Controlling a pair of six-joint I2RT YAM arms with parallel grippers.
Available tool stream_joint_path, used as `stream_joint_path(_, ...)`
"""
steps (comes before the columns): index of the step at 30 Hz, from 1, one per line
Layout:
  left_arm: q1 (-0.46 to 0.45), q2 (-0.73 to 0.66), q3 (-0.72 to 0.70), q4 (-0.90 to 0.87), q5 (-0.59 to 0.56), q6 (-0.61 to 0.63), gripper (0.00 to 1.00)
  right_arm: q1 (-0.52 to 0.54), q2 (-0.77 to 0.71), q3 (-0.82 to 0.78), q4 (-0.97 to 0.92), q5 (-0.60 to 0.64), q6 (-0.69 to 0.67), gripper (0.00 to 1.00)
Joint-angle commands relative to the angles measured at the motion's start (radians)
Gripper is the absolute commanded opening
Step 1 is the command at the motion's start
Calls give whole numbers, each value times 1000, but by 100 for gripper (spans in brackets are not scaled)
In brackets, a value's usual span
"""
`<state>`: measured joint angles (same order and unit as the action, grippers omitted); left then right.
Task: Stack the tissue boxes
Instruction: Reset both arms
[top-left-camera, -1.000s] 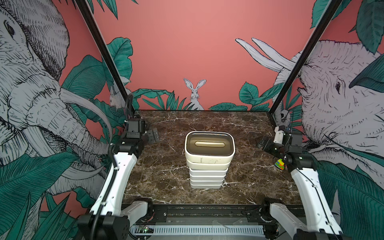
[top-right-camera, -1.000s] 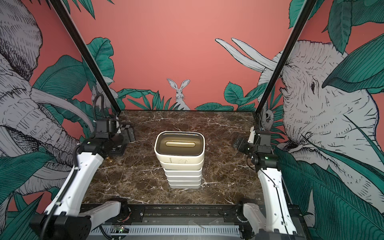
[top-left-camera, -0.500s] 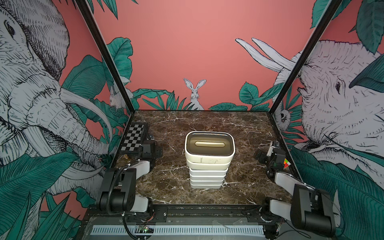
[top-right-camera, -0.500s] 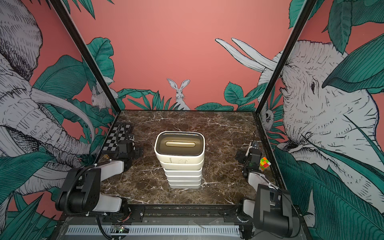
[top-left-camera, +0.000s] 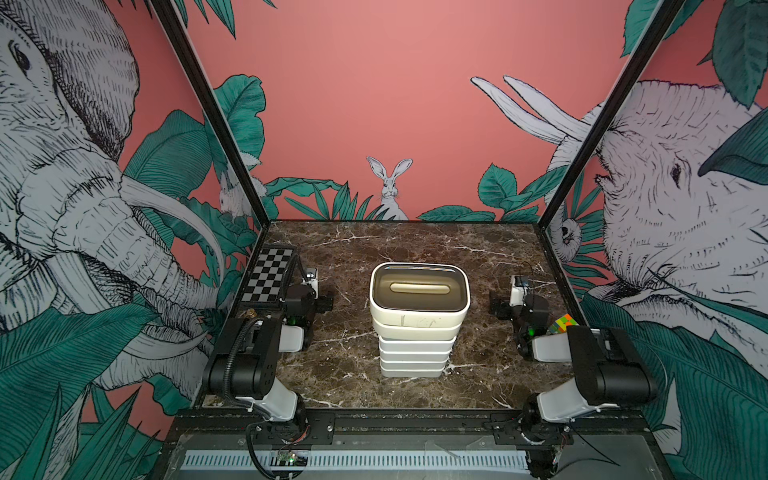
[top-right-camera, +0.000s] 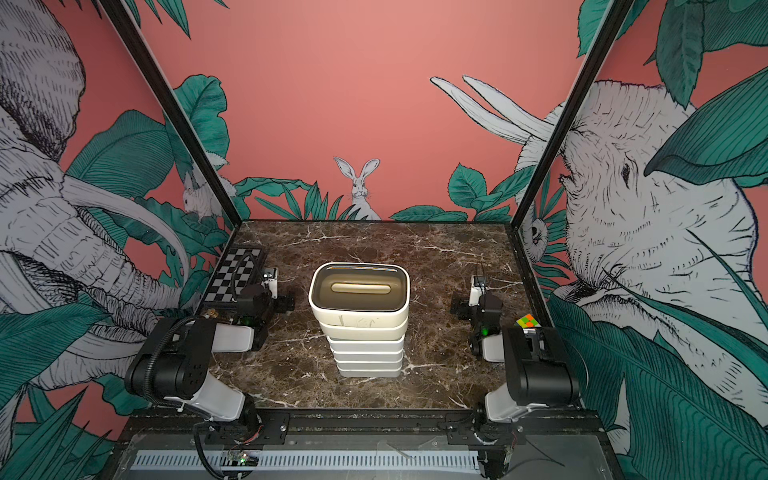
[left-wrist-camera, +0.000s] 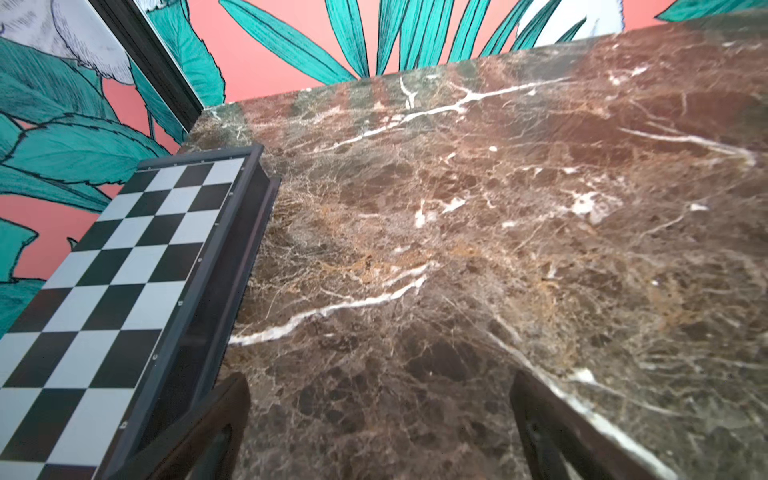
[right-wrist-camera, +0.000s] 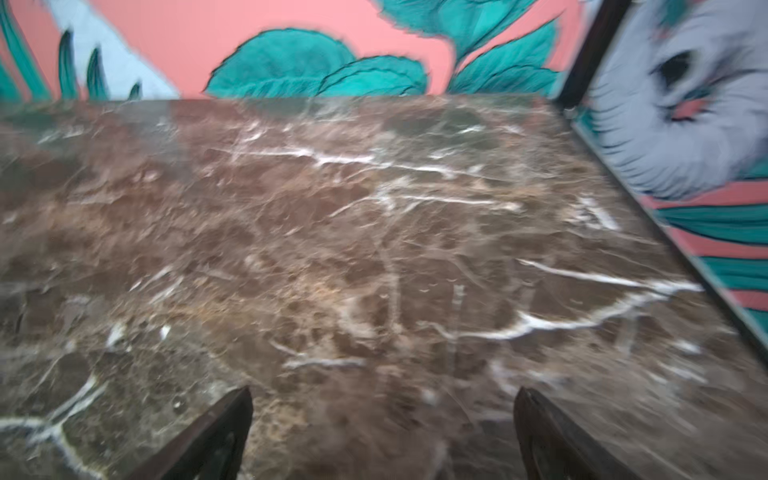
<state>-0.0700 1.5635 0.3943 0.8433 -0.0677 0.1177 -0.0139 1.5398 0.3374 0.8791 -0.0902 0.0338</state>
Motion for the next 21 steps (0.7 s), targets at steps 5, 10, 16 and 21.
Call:
stream_joint_path(5,7,-16,16,21,12,15,100,6,-5,69,-30,34,-45,98)
stream_joint_path(10,7,-14,15,26,11,15,100,6,-5,70,-33,38,-46,98)
stream_joint_path(16,8,-13,17,26,11,15,100,5,-10,72,-47,40,-46,98)
stream_joint_path(21,9,-13,17,25,11,14,100,6,-10,70,-45,66,-35,98)
